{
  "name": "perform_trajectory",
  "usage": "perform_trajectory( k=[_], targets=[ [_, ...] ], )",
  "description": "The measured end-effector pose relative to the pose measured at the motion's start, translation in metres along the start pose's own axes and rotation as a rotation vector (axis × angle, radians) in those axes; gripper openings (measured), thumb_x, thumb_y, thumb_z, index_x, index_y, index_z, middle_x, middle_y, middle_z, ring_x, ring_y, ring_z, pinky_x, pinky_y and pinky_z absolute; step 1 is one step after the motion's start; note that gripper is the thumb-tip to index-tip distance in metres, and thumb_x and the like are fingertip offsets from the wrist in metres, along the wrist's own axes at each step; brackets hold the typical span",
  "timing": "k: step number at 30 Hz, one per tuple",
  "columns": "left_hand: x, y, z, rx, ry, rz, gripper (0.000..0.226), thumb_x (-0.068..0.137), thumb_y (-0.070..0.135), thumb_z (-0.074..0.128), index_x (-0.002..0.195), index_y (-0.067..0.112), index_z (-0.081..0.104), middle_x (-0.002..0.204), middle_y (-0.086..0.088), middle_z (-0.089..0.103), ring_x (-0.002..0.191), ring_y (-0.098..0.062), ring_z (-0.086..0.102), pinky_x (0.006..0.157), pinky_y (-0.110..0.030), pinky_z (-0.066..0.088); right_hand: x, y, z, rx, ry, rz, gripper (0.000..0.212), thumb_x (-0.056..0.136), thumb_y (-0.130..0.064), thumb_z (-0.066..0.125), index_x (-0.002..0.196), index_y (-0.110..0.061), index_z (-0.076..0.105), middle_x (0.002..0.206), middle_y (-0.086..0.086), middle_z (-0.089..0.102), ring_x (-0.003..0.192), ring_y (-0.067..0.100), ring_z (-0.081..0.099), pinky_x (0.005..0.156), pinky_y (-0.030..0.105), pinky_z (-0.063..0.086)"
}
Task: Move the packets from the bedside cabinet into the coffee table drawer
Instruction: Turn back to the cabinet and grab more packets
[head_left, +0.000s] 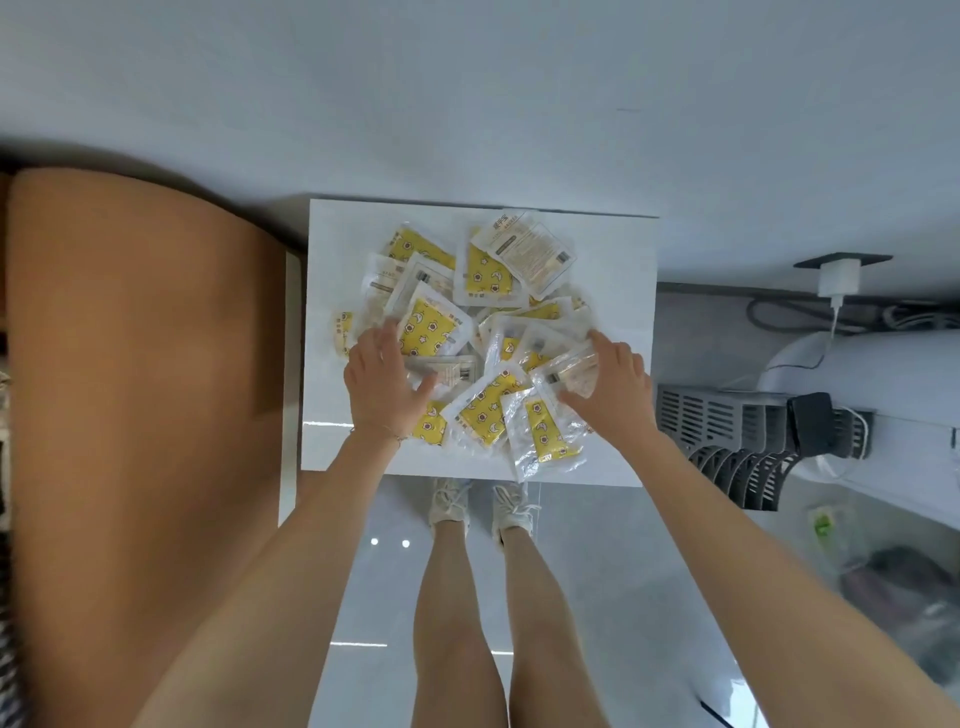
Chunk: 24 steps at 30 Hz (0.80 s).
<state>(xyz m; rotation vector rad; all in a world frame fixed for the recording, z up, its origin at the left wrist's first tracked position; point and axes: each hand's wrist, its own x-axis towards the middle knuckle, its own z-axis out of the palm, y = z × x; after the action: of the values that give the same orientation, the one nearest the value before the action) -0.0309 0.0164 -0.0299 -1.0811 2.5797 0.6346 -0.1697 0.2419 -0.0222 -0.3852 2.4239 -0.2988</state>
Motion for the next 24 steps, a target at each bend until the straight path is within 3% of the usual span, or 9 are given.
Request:
perform_trajectory(
  k=[6,8,10,12,14,17,21,24],
  targets=[
    [-0.008,0.004,-0.003,-0.087,0.041,-0.048,0.075,0.08,0.035,0.069,0.14,0.011,0.032,0.134,-0.017,0.041,0.123,-0.034,0.039,0.095,-0.046,0.041,0.005,-0.006,-0.007,0.061,-0.012,0.073,0.059,0.08,-0.039,0.071,0.124,-0.008,0.047,0.116,0.01,0.055,0.113,0.029,0.047,0.093,0.041,0.04],
    [-0.013,0.0,-0.003,-0.097,0.08,-0.023,0.073,0.076,0.036,0.074,0.132,0.013,0.033,0.129,-0.02,0.044,0.118,-0.037,0.043,0.09,-0.049,0.044,0.004,-0.006,-0.008,0.147,-0.001,0.105,0.044,0.08,-0.032,0.072,0.112,-0.009,0.053,0.104,0.008,0.055,0.102,0.028,0.052,0.079,0.033,0.044],
    [-0.017,-0.005,-0.001,-0.063,0.061,0.043,0.069,0.072,0.039,0.077,0.125,0.012,0.042,0.126,-0.021,0.047,0.116,-0.039,0.045,0.088,-0.05,0.045,0.003,-0.006,-0.013,0.33,0.048,0.181,0.027,0.081,-0.025,0.072,0.092,-0.013,0.051,0.092,0.004,0.051,0.083,0.023,0.052,0.059,0.022,0.037],
    [-0.021,-0.009,0.0,-0.036,0.007,0.136,0.06,0.072,0.04,0.078,0.12,0.012,0.055,0.126,-0.019,0.049,0.118,-0.038,0.044,0.092,-0.05,0.043,0.001,-0.006,-0.02,0.512,0.098,0.25,0.028,0.081,-0.024,0.073,0.083,-0.014,0.046,0.083,0.001,0.049,0.07,0.017,0.048,0.051,0.019,0.032],
    [-0.023,-0.014,0.001,-0.008,-0.004,0.238,0.056,0.07,0.035,0.08,0.118,0.017,0.059,0.127,-0.017,0.051,0.119,-0.037,0.045,0.095,-0.049,0.041,-0.001,-0.006,-0.028,0.657,0.131,0.285,0.027,0.082,-0.024,0.073,0.094,-0.012,0.051,0.077,-0.002,0.051,0.071,0.018,0.048,0.053,0.021,0.036],
    [-0.022,-0.018,-0.003,0.025,-0.058,0.292,0.064,0.066,0.024,0.082,0.123,0.024,0.052,0.128,-0.015,0.05,0.121,-0.036,0.044,0.1,-0.048,0.037,-0.002,-0.009,-0.039,0.818,0.18,0.288,0.023,0.084,-0.019,0.069,0.095,-0.013,0.051,0.076,-0.002,0.053,0.074,0.019,0.048,0.061,0.029,0.042],
    [-0.022,-0.016,-0.007,0.062,-0.104,0.262,0.054,0.065,0.018,0.083,0.114,0.012,0.06,0.121,-0.017,0.053,0.118,-0.04,0.047,0.101,-0.047,0.037,-0.004,-0.018,-0.047,1.032,0.182,0.33,0.034,0.085,-0.019,0.068,0.115,-0.013,0.054,0.105,0.001,0.065,0.093,0.016,0.065,0.073,0.029,0.056],
    [-0.022,-0.014,-0.007,0.083,-0.101,0.253,0.05,0.062,0.016,0.085,0.103,0.007,0.059,0.105,-0.014,0.059,0.103,-0.038,0.053,0.09,-0.044,0.041,-0.005,-0.024,-0.039,1.152,0.055,0.377,0.028,0.086,-0.015,0.067,0.11,-0.018,0.053,0.108,0.004,0.065,0.098,0.022,0.066,0.081,0.042,0.057]
  ],
)
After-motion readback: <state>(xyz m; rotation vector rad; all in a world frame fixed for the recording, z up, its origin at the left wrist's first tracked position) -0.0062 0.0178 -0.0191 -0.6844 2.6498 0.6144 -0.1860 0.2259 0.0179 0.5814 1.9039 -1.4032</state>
